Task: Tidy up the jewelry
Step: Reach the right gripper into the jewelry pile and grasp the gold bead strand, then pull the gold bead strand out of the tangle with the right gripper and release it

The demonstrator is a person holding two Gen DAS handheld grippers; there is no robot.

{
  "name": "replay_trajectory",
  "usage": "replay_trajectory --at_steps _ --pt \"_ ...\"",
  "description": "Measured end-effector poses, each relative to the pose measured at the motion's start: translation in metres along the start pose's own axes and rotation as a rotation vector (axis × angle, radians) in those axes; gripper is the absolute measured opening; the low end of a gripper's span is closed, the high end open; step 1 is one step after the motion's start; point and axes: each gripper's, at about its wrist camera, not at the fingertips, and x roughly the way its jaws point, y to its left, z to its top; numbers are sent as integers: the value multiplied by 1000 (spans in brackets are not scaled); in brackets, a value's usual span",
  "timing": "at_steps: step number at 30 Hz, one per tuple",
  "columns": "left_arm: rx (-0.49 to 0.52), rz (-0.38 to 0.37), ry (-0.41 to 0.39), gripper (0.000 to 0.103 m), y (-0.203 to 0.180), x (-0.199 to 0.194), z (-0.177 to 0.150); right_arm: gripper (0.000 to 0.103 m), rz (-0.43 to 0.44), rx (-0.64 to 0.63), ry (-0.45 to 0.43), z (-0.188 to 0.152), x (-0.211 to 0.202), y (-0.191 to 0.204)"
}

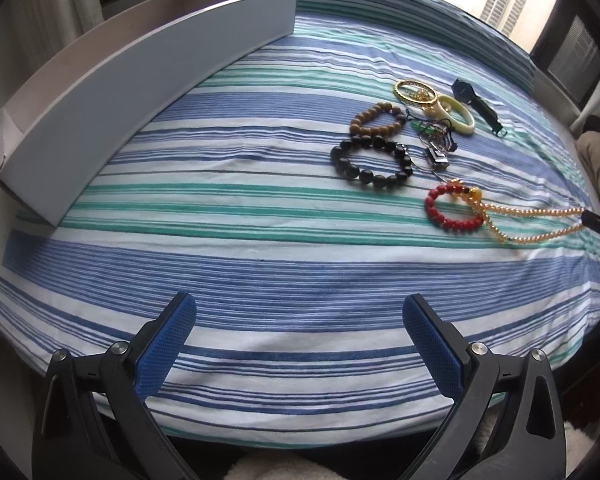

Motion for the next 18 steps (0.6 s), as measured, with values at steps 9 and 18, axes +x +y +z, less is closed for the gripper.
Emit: replay_trajectory --at_steps 9,18 --pt "60 6 11 103 -20 4 6 35 -130 -43 48 -14 39 -22" --pt "82 -4 25 103 -34 5 2 44 135 -386 91 11 92 49"
